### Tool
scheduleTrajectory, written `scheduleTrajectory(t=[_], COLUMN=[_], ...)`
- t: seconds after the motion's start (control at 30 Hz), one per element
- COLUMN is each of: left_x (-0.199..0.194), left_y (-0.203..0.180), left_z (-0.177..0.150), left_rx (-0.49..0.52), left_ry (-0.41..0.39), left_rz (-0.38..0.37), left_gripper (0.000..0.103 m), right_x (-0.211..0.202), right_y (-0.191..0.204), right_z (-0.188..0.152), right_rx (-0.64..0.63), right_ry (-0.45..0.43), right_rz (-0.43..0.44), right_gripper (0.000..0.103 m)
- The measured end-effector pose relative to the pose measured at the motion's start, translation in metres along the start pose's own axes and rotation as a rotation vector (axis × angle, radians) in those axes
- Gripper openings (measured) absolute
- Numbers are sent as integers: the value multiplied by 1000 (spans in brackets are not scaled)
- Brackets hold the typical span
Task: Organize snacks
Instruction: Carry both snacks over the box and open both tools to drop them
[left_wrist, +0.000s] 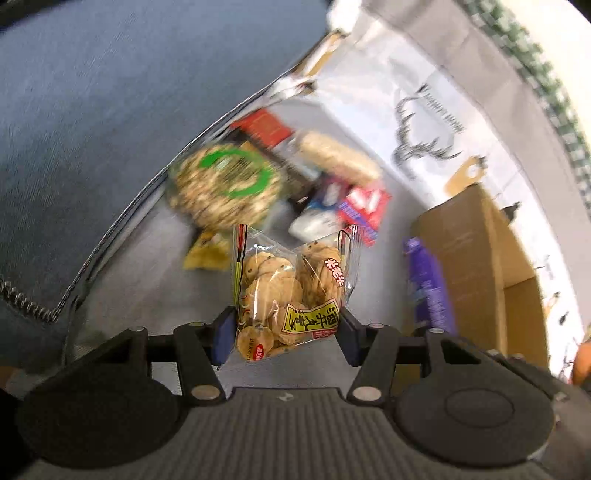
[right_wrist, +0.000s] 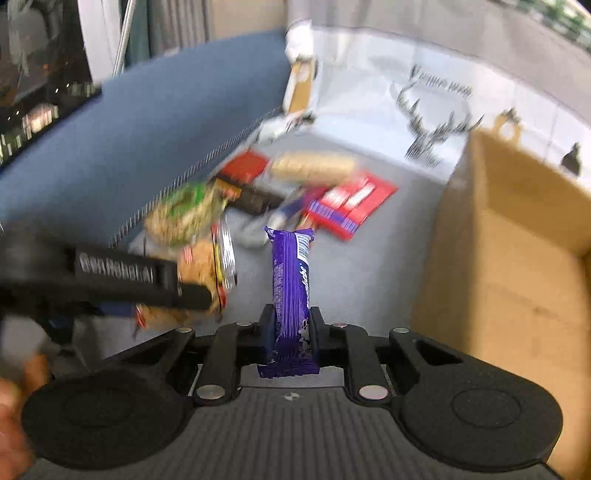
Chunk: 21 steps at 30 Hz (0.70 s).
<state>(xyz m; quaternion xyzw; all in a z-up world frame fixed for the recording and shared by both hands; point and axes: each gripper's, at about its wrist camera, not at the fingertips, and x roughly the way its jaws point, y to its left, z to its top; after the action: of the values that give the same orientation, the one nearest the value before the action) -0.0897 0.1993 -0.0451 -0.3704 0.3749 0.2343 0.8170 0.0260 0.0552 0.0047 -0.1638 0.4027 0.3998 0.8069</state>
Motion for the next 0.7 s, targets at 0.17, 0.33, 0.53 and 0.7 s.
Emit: scheduleTrajectory(t=[0.17, 0.33, 0.53, 0.7], left_x=[-14, -20, -21, -16], left_y=[-24, -50, -84, -115], left_z=[-1, -7, -16, -25], left_rx=[61, 126, 204, 276], left_ry=[-82, -123, -167, -212], left_rz=[-59, -96, -143, -197], left_gripper=[61, 61, 61, 61], right_x=[-51, -69, -83, -95], right_y=[-30, -71, -102, -117], right_z=[11, -8, -18, -33], right_rx=[10, 114, 230, 240], right_ry=[-147, -295, -377, -408], right_rz=[-7, -45, -86, -121], right_gripper=[18, 18, 18, 18])
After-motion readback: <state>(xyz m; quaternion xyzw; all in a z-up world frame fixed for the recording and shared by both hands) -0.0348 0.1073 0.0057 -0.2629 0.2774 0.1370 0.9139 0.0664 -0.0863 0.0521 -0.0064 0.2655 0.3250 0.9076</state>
